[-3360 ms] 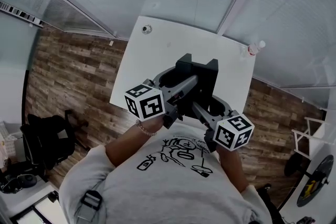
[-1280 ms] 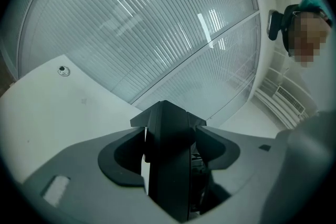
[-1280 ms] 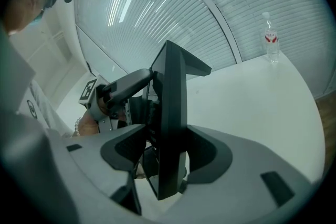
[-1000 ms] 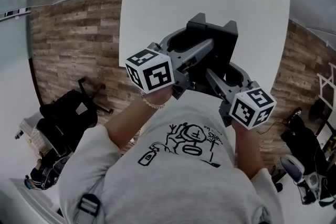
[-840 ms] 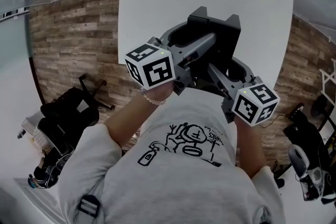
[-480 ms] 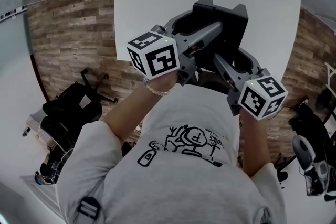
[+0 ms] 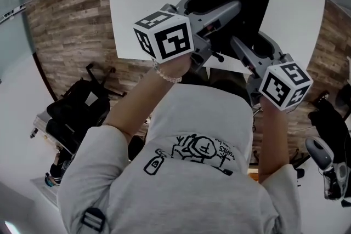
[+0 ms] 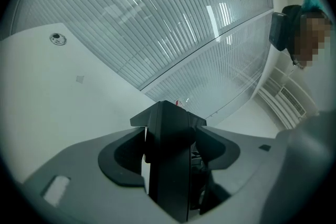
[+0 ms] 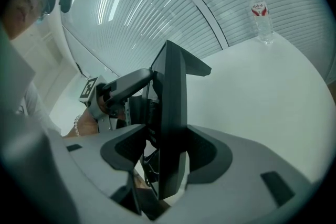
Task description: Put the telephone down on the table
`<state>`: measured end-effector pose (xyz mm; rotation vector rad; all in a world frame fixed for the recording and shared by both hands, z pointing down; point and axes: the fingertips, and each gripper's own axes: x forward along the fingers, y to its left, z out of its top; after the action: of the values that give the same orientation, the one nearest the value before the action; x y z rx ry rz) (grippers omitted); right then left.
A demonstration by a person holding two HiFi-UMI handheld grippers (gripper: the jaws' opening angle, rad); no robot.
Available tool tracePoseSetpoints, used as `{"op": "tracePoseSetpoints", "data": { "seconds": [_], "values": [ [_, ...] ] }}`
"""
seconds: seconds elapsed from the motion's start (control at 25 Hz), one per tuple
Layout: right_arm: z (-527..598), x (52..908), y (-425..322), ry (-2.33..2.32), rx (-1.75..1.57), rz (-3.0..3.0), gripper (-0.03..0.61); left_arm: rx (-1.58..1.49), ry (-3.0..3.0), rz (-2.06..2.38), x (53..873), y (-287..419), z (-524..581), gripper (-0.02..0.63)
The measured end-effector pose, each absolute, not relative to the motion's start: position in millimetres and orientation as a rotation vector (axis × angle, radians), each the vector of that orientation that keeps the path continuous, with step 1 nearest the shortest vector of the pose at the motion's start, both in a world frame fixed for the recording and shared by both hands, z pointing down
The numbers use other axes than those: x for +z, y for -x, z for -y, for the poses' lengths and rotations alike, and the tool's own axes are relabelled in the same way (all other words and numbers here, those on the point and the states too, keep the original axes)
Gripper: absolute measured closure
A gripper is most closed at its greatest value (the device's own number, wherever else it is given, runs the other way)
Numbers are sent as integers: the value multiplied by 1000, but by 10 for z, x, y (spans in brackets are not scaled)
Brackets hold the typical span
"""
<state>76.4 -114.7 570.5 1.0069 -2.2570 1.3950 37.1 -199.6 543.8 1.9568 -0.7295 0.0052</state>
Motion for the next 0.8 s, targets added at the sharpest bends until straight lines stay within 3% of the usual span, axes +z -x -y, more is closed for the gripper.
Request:
{"op": "tracePoseSetpoints", "data": {
  "seconds": [0.8],
  "values": [
    [1673, 6621, -965, -977, 1509, 2183, 354, 27, -1904, 771, 6397, -594, 2549, 314]
  ]
}}
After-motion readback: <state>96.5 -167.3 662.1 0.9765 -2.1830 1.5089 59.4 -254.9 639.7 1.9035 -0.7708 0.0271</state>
